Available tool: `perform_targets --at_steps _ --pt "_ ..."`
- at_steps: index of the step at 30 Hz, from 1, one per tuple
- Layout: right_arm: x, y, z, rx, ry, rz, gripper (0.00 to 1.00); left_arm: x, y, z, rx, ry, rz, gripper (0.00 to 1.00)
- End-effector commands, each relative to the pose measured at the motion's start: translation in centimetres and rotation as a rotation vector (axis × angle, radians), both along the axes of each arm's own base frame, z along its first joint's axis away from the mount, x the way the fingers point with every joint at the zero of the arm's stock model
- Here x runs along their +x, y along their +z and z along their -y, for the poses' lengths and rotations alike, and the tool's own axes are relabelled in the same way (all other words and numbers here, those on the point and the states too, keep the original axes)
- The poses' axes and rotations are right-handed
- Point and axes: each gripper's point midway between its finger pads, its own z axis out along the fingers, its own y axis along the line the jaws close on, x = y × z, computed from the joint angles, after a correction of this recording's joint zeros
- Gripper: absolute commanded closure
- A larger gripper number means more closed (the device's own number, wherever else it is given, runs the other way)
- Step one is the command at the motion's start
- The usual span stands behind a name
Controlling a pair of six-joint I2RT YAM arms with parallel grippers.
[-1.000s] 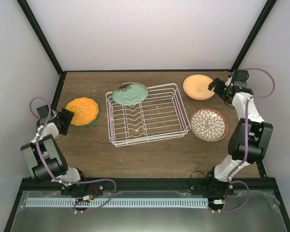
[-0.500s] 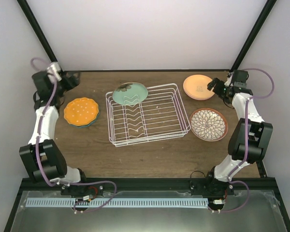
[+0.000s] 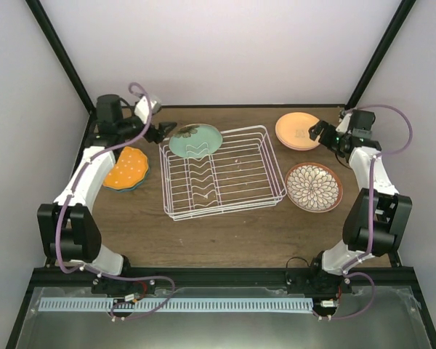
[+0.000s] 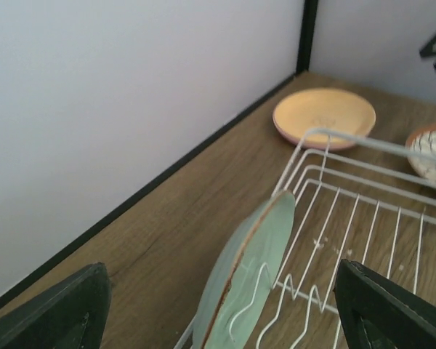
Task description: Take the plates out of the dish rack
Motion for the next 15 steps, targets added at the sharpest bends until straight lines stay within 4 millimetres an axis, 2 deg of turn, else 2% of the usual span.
perform_targets --at_steps 1,10,15 --pt "-0.3 1.7 -1.0 -0.006 0.054 0.075 0.0 0.0 -3.1 1.1 0.198 -0.06 0.109 0.14" --pt "-1.0 2.1 -1.0 -0.03 0.062 0.081 0.0 0.4 -6.2 3.7 0.34 -0.139 0.194 0.2" --pt "-1.3 2.2 -1.2 -0.03 0.069 0.083 0.0 1.3 -7.5 4.9 0.38 -0.148 0.225 0.22"
